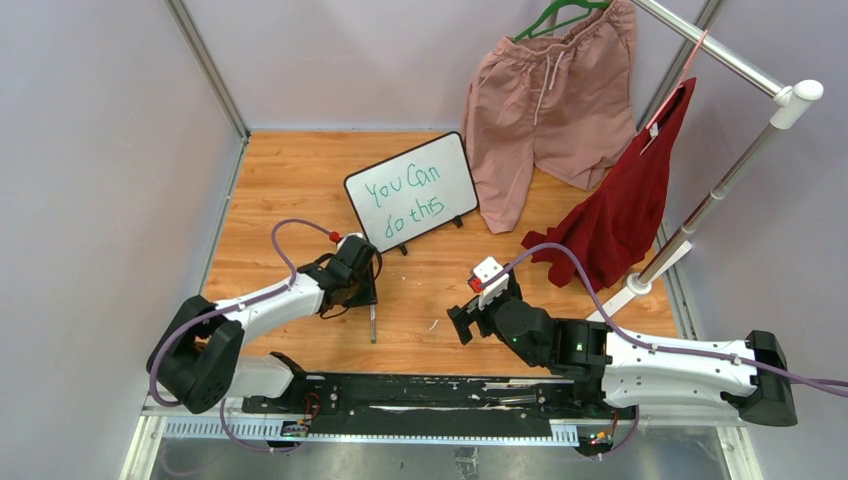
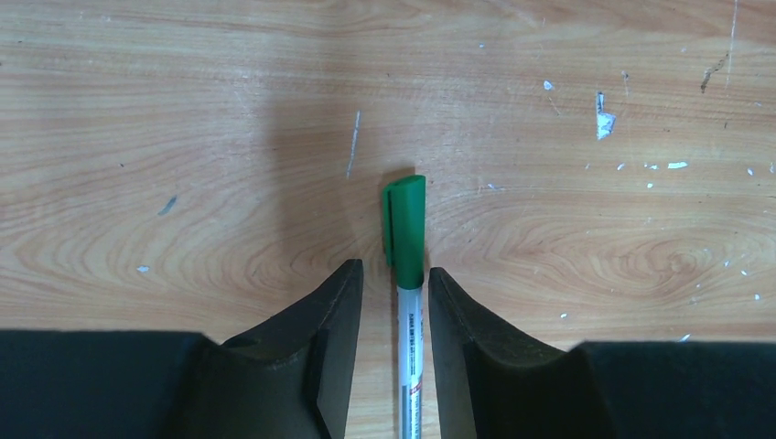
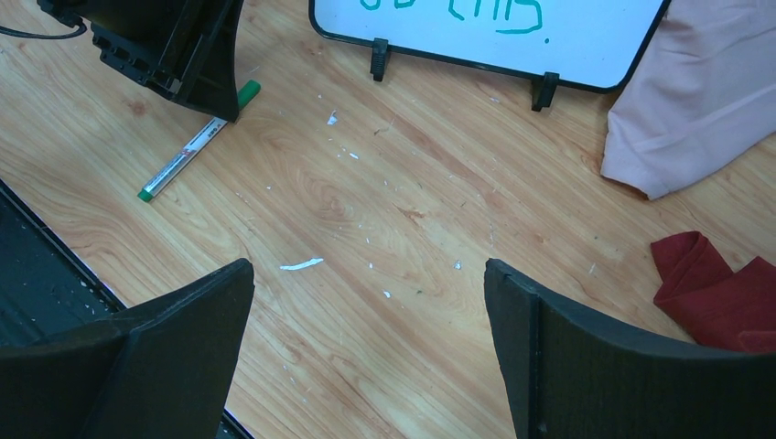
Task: Write a sentence on the whiteboard
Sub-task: Place the whiteboard marker at the center of the board.
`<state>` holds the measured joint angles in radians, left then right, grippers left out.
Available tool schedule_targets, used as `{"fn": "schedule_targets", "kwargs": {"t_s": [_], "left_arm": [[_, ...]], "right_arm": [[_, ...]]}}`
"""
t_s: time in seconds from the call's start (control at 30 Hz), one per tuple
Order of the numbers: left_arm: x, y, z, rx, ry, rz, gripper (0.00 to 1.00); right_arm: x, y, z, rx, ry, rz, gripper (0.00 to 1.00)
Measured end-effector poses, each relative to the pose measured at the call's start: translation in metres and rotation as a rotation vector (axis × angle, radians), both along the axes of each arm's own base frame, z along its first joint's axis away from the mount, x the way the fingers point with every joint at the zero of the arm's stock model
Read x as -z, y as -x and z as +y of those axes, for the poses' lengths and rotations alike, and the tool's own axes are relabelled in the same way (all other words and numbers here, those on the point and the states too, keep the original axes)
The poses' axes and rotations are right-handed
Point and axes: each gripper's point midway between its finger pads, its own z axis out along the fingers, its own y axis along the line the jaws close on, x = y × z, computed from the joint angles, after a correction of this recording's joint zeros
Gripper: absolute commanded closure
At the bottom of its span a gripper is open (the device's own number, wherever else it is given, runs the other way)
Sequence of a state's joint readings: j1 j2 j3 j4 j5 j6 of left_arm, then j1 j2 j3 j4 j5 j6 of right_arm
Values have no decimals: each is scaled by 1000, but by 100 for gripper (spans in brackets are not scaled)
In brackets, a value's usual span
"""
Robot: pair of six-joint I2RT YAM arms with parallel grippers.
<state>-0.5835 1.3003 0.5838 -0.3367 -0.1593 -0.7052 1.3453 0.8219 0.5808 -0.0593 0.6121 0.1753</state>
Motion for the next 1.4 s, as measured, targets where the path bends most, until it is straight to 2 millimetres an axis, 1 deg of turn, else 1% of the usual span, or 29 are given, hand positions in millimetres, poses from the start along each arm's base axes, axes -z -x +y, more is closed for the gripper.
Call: {"fn": "schedule_targets", "kwargs": {"t_s": [0.33, 0.5, 0.6, 0.73, 0.87, 1.13, 1.27, 1.4], "left_arm": [[0, 3, 7, 3, -27, -12, 62], [0, 6, 14, 1, -52, -10, 56], [-1, 11, 20, -1, -69, -3, 53], [-8, 13, 24, -3, -74, -18, 51], [-8, 16, 27, -2, -85, -11, 49], [-7, 22, 25, 25, -112, -7, 42], [-9, 27, 19, 61, -141, -15, 42], [-7, 25, 18, 60, -167, -13, 46]], "right_arm": [[-4, -2, 1, 0, -10, -15, 4], [-5, -3, 2, -1, -12, -18, 4], [-5, -3, 2, 0, -12, -19, 4], [-5, -3, 2, -1, -12, -19, 4], [-5, -3, 2, -1, -11, -19, 4], [-5, -3, 2, -1, -11, -20, 4], [-5, -3, 2, -1, -11, -19, 4], [-6, -3, 2, -1, -12, -20, 4]]}}
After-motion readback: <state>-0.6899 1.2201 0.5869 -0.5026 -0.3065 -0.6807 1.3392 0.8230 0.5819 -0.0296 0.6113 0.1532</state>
